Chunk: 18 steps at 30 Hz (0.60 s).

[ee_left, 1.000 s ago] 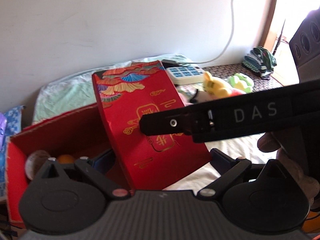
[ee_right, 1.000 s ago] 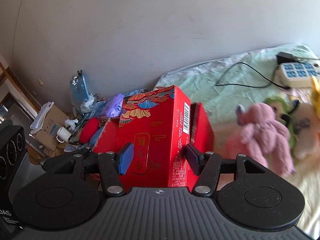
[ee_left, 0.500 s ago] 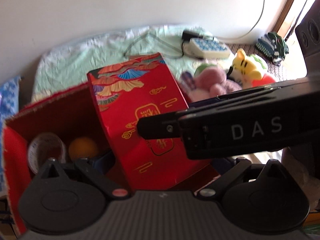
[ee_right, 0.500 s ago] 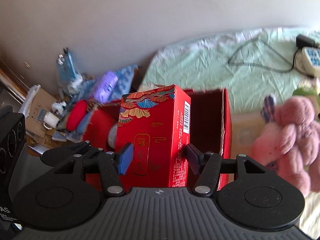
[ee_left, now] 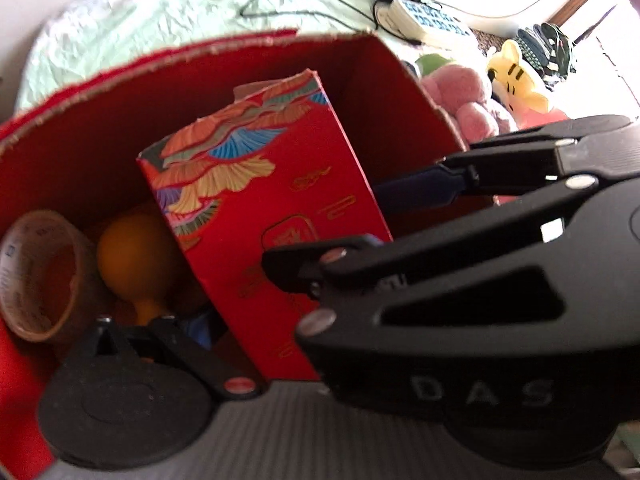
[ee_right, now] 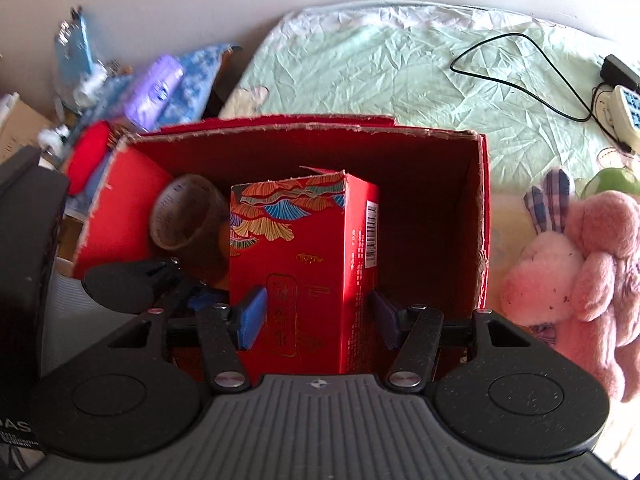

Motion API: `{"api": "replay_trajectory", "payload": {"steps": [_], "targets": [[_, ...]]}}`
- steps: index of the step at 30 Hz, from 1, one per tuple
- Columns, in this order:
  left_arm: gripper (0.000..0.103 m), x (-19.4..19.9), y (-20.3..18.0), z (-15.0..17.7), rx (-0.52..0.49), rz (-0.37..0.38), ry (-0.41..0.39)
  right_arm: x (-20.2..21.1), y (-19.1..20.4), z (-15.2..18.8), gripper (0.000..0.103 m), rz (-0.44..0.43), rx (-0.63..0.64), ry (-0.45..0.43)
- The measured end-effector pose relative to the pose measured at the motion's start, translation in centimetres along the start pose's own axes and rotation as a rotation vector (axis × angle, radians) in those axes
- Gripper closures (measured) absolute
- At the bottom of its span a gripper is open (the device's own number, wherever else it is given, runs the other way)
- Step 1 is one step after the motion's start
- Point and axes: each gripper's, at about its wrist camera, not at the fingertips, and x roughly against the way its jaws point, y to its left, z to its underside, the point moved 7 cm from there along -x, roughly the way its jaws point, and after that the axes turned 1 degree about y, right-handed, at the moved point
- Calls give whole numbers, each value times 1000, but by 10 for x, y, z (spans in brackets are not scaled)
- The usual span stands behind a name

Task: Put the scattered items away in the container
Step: 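Lower the gift box into the red box and open the right gripper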

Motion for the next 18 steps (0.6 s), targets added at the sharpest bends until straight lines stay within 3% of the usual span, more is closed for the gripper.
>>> {"api": "replay_trajectory", "payload": {"steps": [8,18], "targets": [[5,0,6,-3,-1,46,10,-10,-3,-8,46,66,-5,95],[5,-6,-3,-10,-9,99,36,-10,-9,-13,46,148,3,100]]}}
